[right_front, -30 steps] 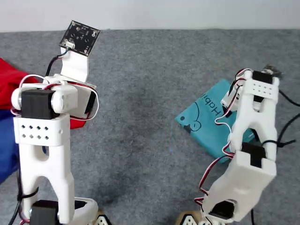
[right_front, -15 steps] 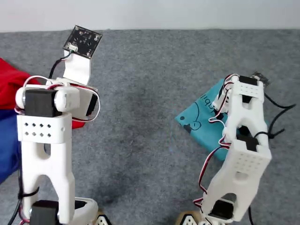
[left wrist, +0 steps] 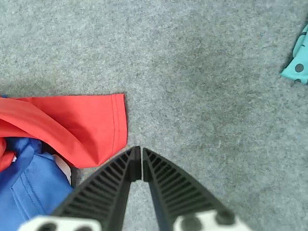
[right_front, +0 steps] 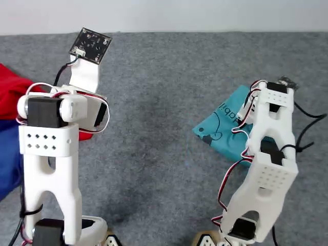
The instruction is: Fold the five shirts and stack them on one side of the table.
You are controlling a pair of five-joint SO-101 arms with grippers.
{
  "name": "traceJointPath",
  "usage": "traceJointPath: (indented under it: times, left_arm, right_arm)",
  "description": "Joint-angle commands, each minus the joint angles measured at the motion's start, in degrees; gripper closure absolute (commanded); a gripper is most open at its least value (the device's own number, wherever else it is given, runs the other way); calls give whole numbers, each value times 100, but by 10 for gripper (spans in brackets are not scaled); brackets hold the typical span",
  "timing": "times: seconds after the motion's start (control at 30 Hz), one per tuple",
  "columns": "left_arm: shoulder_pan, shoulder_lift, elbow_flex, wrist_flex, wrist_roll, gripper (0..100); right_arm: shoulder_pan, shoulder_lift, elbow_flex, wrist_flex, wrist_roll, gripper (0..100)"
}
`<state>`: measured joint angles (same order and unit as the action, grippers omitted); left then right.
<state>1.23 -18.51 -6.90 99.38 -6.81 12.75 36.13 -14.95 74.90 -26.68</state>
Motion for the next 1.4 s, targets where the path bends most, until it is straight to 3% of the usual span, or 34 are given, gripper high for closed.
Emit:
traceJointPath:
  times: [0.0,0.37,0.67,0.83,1.0,1.07,1.27,1.37]
  left_arm:
    - [-44,-185,-31,97,-70,985]
    - [-44,-185,-40,97,-70,985]
    - [-26,-158,-40,97,-70,985]
    - [-9,-185,-40,88,-70,985]
    - [-35,-185,-40,97,-70,985]
    - [-35,-185,-40,97,-70,985]
    - [-35,-193,-40,105,-70,985]
    - [-35,-193,-40,114,-70,985]
  right_arm:
    - [110,163,-176,127,659,990]
    - [1851,-1086,-185,409,4316,990]
    - [2844,-954,-422,-462,6163,990]
    - [2923,-945,-422,-699,6338,971]
    - [2941,-1279,-422,-497,5943,768]
    - [2949,-1543,-422,-347,5697,738]
    - [2835,-2229,-422,435,5635,742]
    - [2721,-2369,-422,1130,5626,810]
